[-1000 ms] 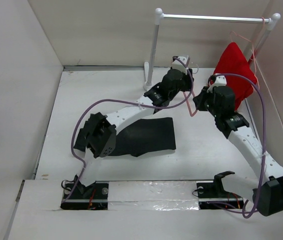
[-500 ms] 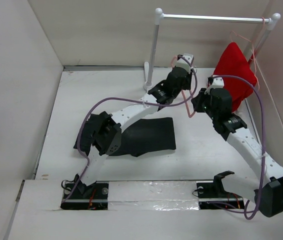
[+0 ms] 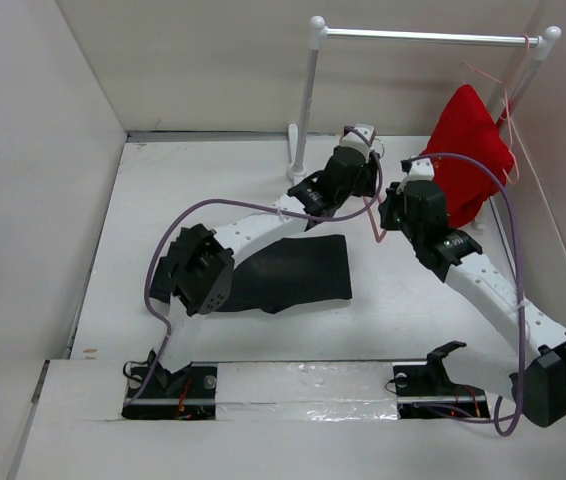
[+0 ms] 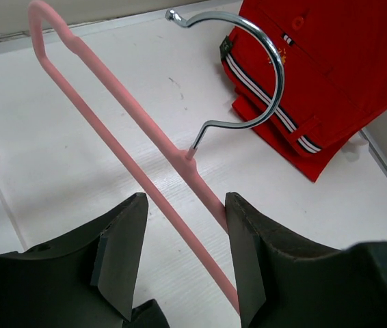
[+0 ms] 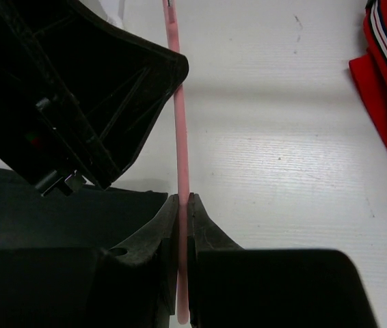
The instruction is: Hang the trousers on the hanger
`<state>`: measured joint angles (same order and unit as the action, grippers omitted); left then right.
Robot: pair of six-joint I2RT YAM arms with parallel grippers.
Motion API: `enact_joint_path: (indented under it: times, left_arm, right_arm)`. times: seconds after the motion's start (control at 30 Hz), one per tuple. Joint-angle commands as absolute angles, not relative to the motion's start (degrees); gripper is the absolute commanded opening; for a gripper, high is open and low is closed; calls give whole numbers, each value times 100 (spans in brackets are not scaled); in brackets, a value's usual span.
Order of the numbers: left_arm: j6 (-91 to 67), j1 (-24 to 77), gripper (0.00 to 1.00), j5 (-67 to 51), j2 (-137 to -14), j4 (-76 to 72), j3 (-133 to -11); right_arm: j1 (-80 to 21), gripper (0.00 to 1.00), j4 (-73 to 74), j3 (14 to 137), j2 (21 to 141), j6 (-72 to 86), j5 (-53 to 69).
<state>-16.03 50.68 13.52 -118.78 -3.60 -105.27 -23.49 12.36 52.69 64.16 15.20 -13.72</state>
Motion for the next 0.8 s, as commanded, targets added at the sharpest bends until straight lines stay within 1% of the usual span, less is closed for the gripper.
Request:
enact_joint_path:
  times: [0.0,0.17,0.4,0.43,0.5,0.53,0.6,0.63,0.7,0.73,0.77]
  left_arm:
    - [-1863,5063,47,1073,-11382,-501,-10380]
    - [-2161,5063,47,484,-11417,-737,-10204]
    - [-2487,5063,46,71,-11285,-1081,-9721]
    - [-2513,5063,42,27,-11285,-1072,-9703]
    - [-2575,5063,32,26,-11172,-1255,-9581]
    - [-2680,5063,19,-122,-11110,-1387,-9328]
    - [-2803,5063,6,-228,-10952,-1617,-9133]
    - [-2865,5063,0,-263,-10908,-1661,-8967]
    - [-3040,5010,0,-351,-10680,-1975,-8659]
    - [-3111,4958,0,-369,-10592,-2125,-8257]
    - [-3285,4887,0,-378,-10495,-2379,-8062]
  right_arm:
    - [-2557,0,844,5607,6381,1406,-2047]
    - [-2847,0,826,5643,6407,1389,-2222]
    - [-2900,0,765,5608,6495,1406,-2461]
    - [-2900,0,608,5529,6486,1398,-2426]
    - [-2953,0,484,5476,6486,1371,-2286]
    - [-2953,0,518,5476,6469,1397,-2276]
    - [-3015,0,623,5467,6416,1450,-2329]
    - [-3015,2,702,5458,6381,1476,-2320]
    - [-3015,21,738,5362,6241,1494,-2067]
    - [-3015,29,825,5327,6171,1529,-1961]
    - [-3067,39,887,5274,5987,1547,-1847]
